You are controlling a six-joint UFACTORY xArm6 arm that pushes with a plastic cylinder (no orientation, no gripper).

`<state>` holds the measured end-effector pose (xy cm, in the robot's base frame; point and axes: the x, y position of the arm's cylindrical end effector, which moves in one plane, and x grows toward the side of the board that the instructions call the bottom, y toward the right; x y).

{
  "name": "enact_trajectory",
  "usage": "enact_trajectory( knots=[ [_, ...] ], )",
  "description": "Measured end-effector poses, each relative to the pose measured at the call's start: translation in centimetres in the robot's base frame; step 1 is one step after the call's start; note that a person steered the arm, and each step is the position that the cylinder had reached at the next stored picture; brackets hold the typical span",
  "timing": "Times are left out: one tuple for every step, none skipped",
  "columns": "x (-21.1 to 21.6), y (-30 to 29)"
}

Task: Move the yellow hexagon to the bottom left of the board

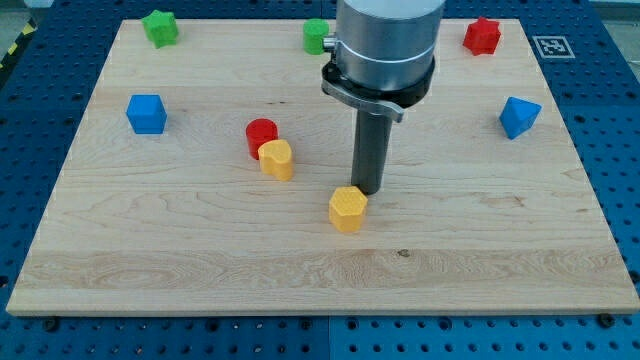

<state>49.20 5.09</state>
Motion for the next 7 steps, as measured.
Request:
enact_trajectory(
  knots=[
    [0.9,0.7],
    [3.2,-0.7],
    [4.8,-3.2],
    [6.4,-5.7],
    [8.5,-7.9],
    [9.6,-9.4],
    [9.8,-10.3]
  ],
)
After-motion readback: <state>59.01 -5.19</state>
